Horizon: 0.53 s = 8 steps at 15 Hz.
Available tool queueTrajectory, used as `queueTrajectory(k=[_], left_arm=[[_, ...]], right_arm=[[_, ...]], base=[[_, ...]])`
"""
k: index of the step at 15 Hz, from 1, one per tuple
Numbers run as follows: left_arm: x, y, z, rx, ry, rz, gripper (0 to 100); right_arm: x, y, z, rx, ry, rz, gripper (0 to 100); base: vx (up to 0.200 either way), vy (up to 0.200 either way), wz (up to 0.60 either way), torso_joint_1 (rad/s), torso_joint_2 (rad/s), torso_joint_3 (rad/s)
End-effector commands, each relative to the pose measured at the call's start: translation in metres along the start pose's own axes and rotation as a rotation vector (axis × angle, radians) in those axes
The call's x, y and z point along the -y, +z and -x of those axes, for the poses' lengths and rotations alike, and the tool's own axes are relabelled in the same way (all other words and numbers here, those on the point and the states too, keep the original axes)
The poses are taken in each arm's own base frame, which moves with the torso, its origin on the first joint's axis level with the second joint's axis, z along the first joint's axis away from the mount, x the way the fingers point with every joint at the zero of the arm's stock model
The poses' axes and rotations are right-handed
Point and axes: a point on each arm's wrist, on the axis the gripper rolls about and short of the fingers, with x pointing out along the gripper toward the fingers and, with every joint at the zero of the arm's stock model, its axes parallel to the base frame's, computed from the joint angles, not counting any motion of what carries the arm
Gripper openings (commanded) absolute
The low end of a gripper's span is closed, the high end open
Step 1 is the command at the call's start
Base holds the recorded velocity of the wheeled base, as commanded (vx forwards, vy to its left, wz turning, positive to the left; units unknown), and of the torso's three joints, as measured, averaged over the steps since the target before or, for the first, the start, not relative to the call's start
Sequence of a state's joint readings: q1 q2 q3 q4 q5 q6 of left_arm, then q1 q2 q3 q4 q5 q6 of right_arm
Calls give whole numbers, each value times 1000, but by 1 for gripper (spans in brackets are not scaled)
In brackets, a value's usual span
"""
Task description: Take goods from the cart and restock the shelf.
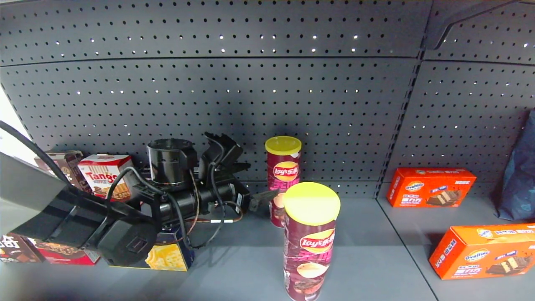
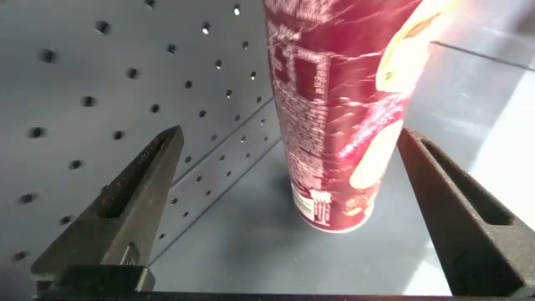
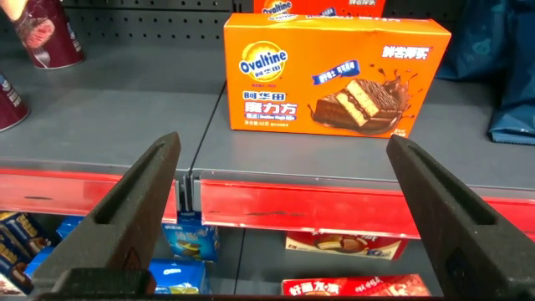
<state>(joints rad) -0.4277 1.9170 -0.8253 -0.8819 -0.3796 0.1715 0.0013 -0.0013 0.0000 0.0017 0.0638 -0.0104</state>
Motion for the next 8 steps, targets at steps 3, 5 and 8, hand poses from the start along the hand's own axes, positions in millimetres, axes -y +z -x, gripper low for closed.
queueTrajectory(k=[3, 5, 8], left_arm=[[-2, 9, 15, 17, 48, -8, 100], [-3, 9, 17, 2, 102, -6, 100], [-4, 9, 17, -8, 139, -10, 100]], right_arm=[[0, 0, 0, -1, 1, -1, 100], [0, 0, 0, -1, 1, 0, 100], [0, 0, 0, -1, 1, 0, 100]], base=[[0, 0, 0, 0, 0, 0], [0, 0, 0, 0, 0, 0], [0, 0, 0, 0, 0, 0]])
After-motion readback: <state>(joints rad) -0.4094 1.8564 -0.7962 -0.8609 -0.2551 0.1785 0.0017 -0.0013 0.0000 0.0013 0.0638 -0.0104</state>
